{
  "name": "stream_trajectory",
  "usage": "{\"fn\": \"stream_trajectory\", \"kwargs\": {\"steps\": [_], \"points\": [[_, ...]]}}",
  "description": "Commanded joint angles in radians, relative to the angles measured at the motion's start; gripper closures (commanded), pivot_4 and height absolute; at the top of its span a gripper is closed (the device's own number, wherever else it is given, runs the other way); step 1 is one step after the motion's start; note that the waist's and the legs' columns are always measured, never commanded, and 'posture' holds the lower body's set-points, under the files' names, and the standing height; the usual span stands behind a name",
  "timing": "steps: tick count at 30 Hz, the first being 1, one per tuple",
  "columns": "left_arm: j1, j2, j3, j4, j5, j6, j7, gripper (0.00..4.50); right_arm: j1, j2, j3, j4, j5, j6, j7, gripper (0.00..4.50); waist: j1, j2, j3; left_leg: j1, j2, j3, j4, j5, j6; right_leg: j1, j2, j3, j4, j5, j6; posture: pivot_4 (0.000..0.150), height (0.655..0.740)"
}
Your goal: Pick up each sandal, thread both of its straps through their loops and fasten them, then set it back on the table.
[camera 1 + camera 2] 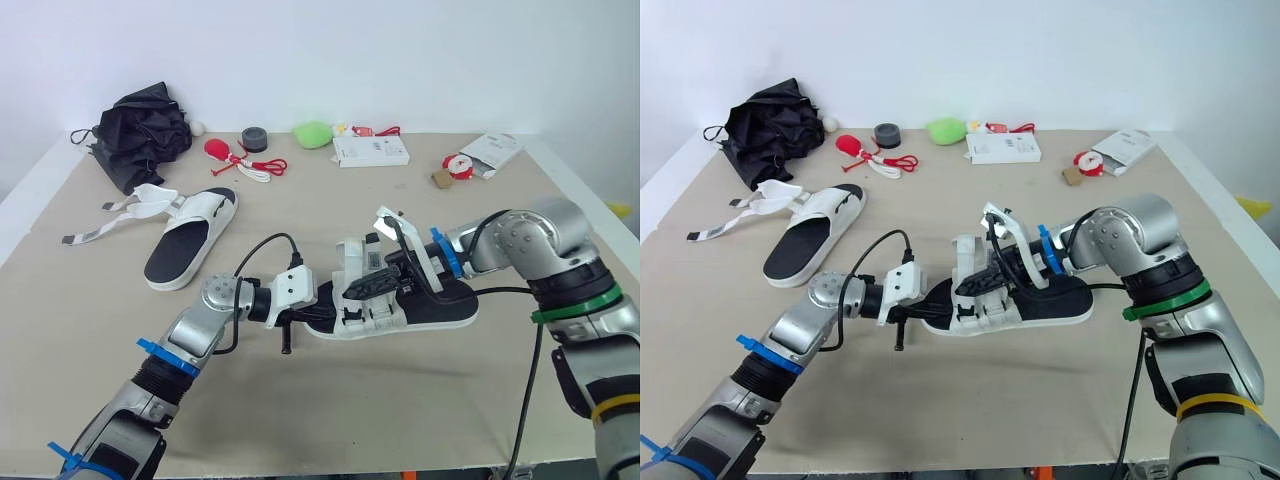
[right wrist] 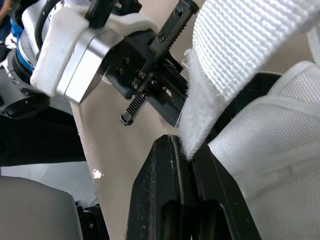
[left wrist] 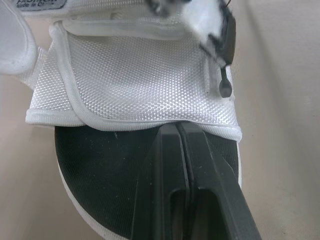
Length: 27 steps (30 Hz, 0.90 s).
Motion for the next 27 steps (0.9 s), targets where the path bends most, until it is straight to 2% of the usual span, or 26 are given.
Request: {"fn": "stream_trajectory", "kwargs": {"steps": [1,10,20,27], "points": [[0.068,0.031,-0.068,0.053,0.057,0.073,-0.003,4.5,-0.038,0.007,0.004,0.02,-0.055,-0.02,0.069,4.39,0.0,0.0,0.0,0.0,0.0,0.0,0.0,0.0,0.0,0.0,0.0,0.0,0.0,0.0,0.0,0.15,0.74],[0.08,0.034,-0.065,0.032,0.049,0.091,0.013,4.5,-0.072,0.043,0.01,0.095,-0.163,-0.027,0.159,4.39,-0.001,0.0,0.0,0.0,0.0,0.0,0.0,-0.001,0.0,0.0,0.0,0.0,0.001,-0.001,-0.001,0.15,0.74],[0.079,0.029,-0.064,0.032,0.044,0.1,0.026,4.5,-0.014,0.022,-0.015,-0.017,-0.125,0.097,0.197,4.39,-0.001,0.001,0.0,0.0,0.0,0.0,0.0,-0.002,-0.001,0.0,-0.001,0.0,0.001,-0.001,-0.002,0.15,0.74],[0.086,0.025,-0.068,0.024,0.04,0.106,0.033,4.5,0.001,0.038,-0.021,-0.018,-0.136,0.133,0.18,4.39,-0.001,0.002,-0.001,0.0,0.0,0.0,0.0,-0.002,-0.001,0.0,-0.001,0.0,0.001,-0.001,-0.002,0.15,0.74]]}}
